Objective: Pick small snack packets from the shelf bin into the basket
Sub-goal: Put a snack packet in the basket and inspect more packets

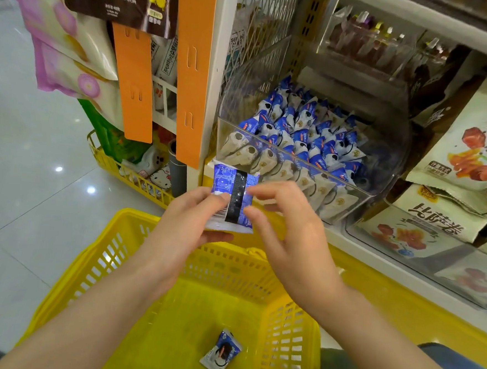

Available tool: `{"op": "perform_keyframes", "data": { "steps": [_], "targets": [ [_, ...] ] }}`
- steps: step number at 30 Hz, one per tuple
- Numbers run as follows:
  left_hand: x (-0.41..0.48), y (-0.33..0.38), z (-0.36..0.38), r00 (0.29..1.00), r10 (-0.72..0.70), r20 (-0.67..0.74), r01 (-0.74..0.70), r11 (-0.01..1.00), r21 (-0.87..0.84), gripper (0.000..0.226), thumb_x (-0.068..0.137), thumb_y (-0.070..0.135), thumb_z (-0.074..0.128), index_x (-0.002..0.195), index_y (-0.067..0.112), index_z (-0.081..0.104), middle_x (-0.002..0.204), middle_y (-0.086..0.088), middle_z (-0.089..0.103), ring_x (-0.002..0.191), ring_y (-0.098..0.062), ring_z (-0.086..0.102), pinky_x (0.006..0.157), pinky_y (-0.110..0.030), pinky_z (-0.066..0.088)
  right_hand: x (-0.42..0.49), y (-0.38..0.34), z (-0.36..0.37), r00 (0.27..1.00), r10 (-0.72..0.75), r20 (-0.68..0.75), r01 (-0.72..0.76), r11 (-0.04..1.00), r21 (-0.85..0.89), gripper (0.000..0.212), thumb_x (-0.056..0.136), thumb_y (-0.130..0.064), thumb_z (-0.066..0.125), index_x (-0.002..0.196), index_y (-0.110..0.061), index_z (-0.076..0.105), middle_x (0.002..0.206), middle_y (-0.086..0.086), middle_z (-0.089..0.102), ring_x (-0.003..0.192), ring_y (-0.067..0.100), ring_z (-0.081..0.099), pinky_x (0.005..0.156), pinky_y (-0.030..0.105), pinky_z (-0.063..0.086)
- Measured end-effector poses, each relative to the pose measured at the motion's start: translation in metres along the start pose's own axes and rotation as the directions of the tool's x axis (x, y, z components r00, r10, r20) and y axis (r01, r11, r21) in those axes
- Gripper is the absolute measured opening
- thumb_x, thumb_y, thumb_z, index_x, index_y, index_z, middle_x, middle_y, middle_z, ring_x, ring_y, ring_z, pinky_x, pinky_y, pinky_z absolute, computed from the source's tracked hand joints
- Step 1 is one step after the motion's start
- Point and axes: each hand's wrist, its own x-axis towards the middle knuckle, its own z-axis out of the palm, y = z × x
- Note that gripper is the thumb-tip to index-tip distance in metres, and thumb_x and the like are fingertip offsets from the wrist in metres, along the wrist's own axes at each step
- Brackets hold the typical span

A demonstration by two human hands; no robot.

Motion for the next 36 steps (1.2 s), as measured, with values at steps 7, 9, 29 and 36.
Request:
{"op": "perform_keyframes", "data": {
  "steps": [7, 9, 29, 36],
  "targets": [
    [-0.004, -0.006, 0.005, 0.995, 0.087, 0.045, -0.094, 0.978, 0.189, 0.014, 0.089, 0.015, 0.055, 0.094, 0.025, 0.063, 0.088, 0.007, 0.071, 0.075, 0.0, 0.065, 0.064, -0.014, 0.051, 0.011, 0.002, 0.0, 0.837, 0.499, 0.225, -0.532, 0.646, 0.547, 0.009, 0.094, -0.015, 0.049, 0.096, -0.019, 0.055, 0.088, -0.002, 0.066, 0.07, 0.0, 0.065, 0.062, 0.019, 0.055],
    [-0.004, -0.009, 0.003, 0.97, 0.243, 0.01, -0.228, 0.895, 0.384, 0.024, 0.086, 0.015, 0.06, 0.102, 0.032, 0.053, 0.098, 0.017, 0.061, 0.078, 0.007, 0.058, 0.064, -0.007, 0.045, 0.01, 0.001, 0.0, 0.848, 0.491, 0.201, -0.514, 0.666, 0.54, 0.008, 0.09, -0.012, 0.055, 0.092, -0.02, 0.056, 0.082, -0.003, 0.064, 0.062, -0.001, 0.063, 0.054, 0.017, 0.053],
    [-0.01, -0.019, -0.001, 0.876, 0.453, 0.164, -0.432, 0.59, 0.682, 0.032, 0.082, 0.043, 0.056, 0.108, 0.042, 0.037, 0.1, 0.024, 0.05, 0.099, 0.011, 0.047, 0.079, 0.0, 0.036, 0.006, 0.003, -0.002, 0.845, 0.521, 0.117, -0.515, 0.736, 0.439, 0.011, 0.082, -0.016, 0.067, 0.073, -0.019, 0.062, 0.064, -0.008, 0.063, 0.063, 0.004, 0.057, 0.061, 0.018, 0.048],
    [-0.015, -0.016, 0.002, 0.86, 0.466, 0.21, -0.44, 0.467, 0.767, 0.025, 0.081, 0.045, 0.049, 0.103, 0.038, 0.04, 0.093, 0.02, 0.05, 0.09, 0.003, 0.05, 0.076, -0.018, 0.043, 0.002, 0.0, -0.002, 0.894, 0.444, 0.057, -0.434, 0.83, 0.349, 0.013, 0.077, -0.016, 0.072, 0.072, -0.024, 0.063, 0.065, -0.005, 0.063, 0.061, 0.004, 0.059, 0.062, 0.019, 0.051]
  ]
}}
